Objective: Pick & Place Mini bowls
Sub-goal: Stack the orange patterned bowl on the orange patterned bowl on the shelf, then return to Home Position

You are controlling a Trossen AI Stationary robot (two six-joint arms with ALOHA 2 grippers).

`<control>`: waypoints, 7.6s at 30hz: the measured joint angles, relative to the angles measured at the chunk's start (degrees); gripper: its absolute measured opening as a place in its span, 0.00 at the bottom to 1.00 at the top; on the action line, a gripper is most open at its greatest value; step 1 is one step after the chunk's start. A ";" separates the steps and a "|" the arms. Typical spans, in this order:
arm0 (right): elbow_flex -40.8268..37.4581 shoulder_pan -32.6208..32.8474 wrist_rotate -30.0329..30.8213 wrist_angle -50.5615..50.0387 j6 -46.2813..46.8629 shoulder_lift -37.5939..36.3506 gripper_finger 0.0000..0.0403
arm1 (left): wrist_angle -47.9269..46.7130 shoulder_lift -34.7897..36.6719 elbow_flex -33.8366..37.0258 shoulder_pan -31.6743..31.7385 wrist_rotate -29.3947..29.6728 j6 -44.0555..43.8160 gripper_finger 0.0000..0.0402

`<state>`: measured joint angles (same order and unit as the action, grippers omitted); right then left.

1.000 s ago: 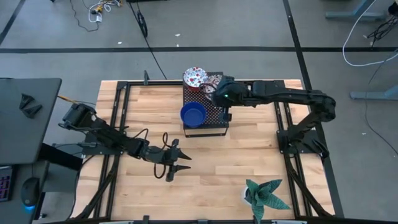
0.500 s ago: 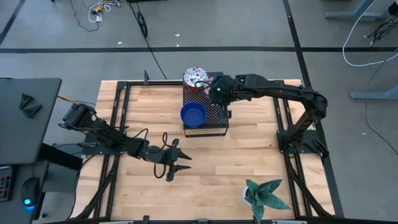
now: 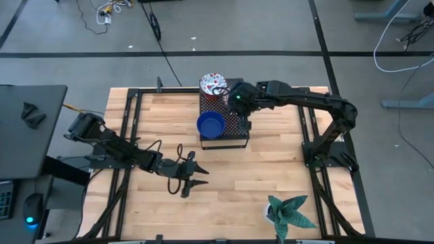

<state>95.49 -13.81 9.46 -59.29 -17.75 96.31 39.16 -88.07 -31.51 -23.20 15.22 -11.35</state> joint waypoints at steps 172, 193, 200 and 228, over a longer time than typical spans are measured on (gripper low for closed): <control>-94.62 20.81 -10.04 60.44 26.54 -96.35 0.00 | 0.48 0.00 -0.04 0.92 1.70 -2.22 0.45; -94.49 19.08 -9.53 59.89 17.51 -94.83 0.01 | 1.37 1.36 0.00 0.61 4.75 -1.08 0.45; -94.49 19.08 -9.52 59.91 17.26 -94.79 0.04 | 1.06 11.19 6.47 0.49 6.15 3.50 0.26; -94.49 19.08 -9.50 59.98 17.23 -94.77 0.04 | -36.41 78.77 30.99 15.65 -5.73 8.93 0.01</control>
<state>0.99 5.28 -0.04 0.69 -0.52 1.54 2.75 -9.30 -0.51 -7.55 9.49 -2.43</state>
